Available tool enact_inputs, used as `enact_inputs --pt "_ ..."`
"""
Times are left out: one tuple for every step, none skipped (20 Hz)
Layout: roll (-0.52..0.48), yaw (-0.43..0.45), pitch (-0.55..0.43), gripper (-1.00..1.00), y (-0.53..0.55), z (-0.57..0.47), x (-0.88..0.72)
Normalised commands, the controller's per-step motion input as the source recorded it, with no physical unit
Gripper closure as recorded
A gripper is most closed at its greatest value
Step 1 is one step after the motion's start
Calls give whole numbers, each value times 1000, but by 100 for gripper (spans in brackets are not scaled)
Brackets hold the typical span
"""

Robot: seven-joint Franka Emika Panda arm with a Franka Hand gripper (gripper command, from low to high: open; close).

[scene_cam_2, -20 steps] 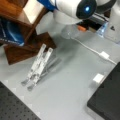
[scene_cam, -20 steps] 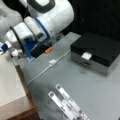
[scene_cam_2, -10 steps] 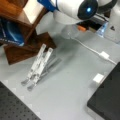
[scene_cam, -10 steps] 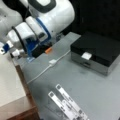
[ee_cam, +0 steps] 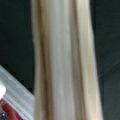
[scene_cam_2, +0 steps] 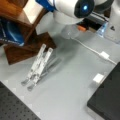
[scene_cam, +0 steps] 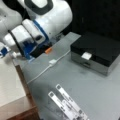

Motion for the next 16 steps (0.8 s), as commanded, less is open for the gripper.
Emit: enact_inputs --pt "-39 110 66 100 -11 -69 -70" --pt "-37 118 64 100 -14 -70 -72" --pt "-35 129 64 100 -18 -71 -74" --pt "-36 137 65 100 -21 -73 -75" --pt "-37 146 67 100 -22 -71 -73" --pt "-35 154 70 100 -21 -67 -68" --pt "-38 161 71 100 -17 -63 -64" --pt "-43 168 75 100 -10 -59 -61" --pt "-73 175 104 100 5 -50 -56" --pt "-77 185 120 100 21 -34 -52" --pt "-80 185 120 100 30 -24 -49" --pt "-86 188 123 100 46 -6 -44" --pt "-92 190 125 100 67 18 -31" --pt "-97 192 122 100 96 40 -16" --pt "-113 199 119 100 135 57 5" --pt "-126 208 115 100 177 69 25"
